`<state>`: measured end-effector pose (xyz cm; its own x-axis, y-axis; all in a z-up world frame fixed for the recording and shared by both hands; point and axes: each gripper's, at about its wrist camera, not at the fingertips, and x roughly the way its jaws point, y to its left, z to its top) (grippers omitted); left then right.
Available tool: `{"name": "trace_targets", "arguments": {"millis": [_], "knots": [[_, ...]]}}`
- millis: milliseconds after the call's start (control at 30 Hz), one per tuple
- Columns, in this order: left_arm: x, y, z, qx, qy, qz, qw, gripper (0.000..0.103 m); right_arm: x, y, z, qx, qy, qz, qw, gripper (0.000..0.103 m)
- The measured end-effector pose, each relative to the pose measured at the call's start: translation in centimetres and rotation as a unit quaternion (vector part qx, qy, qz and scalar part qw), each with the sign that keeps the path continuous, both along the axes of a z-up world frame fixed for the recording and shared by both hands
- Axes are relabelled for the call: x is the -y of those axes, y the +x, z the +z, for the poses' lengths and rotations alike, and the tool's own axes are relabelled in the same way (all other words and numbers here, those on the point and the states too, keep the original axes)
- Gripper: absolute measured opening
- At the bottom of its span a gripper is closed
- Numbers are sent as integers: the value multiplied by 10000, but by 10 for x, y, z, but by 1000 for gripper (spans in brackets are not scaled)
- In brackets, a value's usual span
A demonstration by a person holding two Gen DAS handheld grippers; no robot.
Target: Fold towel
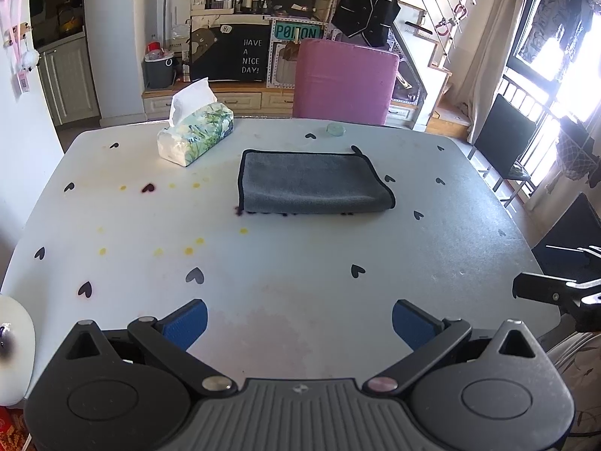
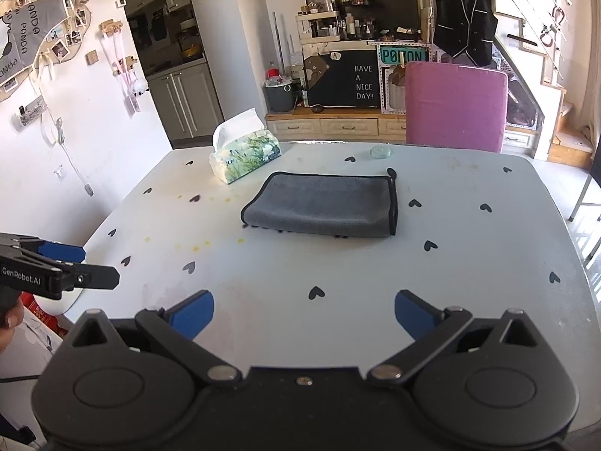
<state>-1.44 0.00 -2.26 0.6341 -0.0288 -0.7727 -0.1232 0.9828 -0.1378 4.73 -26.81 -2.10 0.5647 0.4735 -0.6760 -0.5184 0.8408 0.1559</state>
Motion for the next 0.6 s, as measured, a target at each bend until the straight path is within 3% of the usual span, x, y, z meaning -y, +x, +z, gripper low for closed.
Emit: {"name": "trace_targets", "arguments": {"millis": [600], "knots": [[2,-2,-3,-15,-6,-46,10000,103,-2,5,0,-19,-13,21,10000,103]]}}
